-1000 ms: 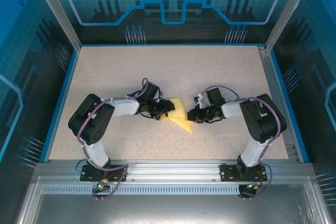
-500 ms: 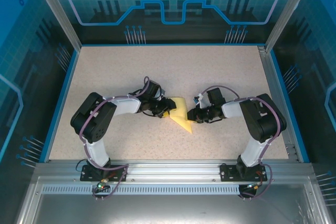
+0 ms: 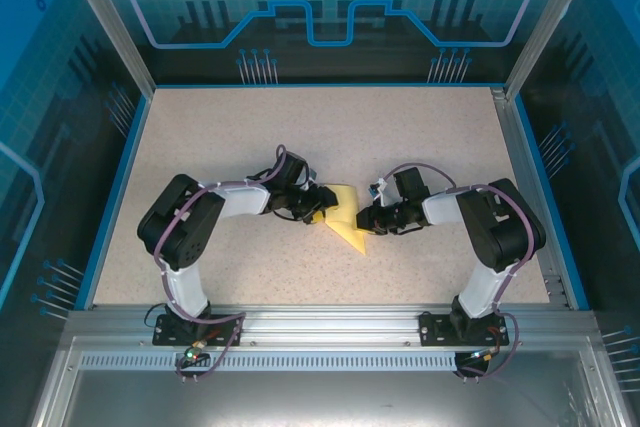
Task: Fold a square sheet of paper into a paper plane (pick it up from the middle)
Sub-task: Fold the wing for the fifth time at the center of the table.
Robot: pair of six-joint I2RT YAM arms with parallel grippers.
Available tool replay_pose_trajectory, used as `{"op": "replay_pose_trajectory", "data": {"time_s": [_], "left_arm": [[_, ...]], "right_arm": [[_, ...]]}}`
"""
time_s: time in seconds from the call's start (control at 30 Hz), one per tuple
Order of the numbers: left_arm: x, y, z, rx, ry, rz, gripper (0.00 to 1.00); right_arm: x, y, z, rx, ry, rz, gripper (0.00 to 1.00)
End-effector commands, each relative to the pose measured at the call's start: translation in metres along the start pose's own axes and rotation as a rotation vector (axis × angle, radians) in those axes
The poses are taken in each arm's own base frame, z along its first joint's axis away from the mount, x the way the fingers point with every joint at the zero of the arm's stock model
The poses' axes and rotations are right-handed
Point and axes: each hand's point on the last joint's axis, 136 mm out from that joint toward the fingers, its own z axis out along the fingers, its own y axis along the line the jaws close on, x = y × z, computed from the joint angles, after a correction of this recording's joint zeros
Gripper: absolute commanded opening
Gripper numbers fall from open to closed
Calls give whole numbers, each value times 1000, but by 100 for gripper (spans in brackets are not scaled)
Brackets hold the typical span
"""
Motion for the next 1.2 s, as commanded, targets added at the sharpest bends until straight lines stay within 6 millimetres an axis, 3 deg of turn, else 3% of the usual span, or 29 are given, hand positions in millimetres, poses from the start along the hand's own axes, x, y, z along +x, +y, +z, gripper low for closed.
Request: {"op": "replay_pose_trajectory", "data": {"time_s": [0.0, 0.27, 0.73, 1.17], "left_arm": [[-2, 0, 2, 2, 23, -4, 48], [-6, 7, 0, -35, 15, 16, 49], [-11, 3, 6, 1, 46, 16, 44], [-11, -5, 5, 52, 67, 53, 51]], "right_arm": [[13, -47, 10, 156, 14, 64, 16], [14, -48, 10, 156, 18, 64, 17], [14, -49, 12, 145, 20, 64, 17], [13, -48, 15, 116, 33, 53, 17]]}}
